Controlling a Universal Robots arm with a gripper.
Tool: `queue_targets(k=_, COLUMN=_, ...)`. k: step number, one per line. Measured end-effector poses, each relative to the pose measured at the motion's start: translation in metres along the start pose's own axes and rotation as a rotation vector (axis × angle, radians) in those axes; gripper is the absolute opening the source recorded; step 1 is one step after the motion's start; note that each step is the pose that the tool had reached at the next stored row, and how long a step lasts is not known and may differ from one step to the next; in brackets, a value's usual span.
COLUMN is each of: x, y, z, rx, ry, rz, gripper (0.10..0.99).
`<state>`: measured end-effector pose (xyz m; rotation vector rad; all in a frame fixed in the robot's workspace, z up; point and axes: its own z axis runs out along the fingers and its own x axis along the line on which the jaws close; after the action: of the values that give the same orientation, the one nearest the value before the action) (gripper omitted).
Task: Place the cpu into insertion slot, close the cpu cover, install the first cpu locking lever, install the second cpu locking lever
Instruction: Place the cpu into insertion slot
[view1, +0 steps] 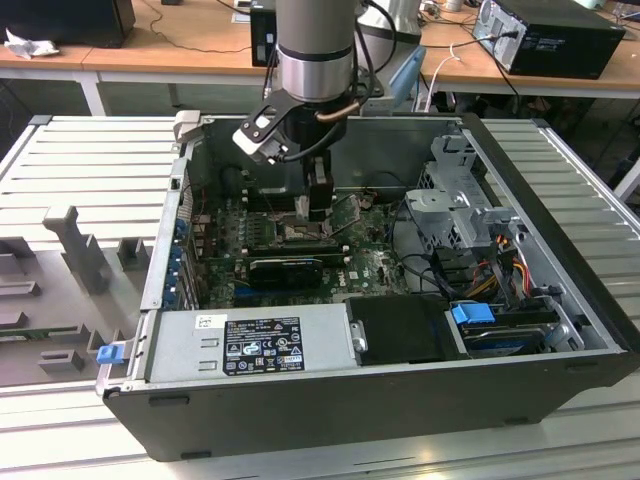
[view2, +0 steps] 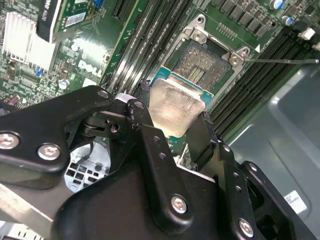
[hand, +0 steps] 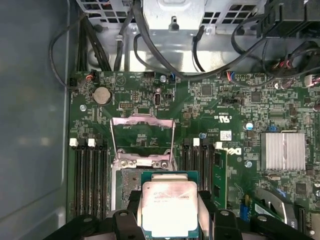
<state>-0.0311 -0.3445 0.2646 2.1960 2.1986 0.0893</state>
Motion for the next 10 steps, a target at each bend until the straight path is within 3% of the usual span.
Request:
queue_targets(k=6, x=0.0018, y=-0.0076, z=0.0129, rx=0.0, ry=0.0, rz=0.0, gripper=0.533)
queue_targets(k=10, x=0.0033, y=-0.0083, z=0.0154, rx=0.0, ry=-0.0002, rz=0.0, gripper=0.533)
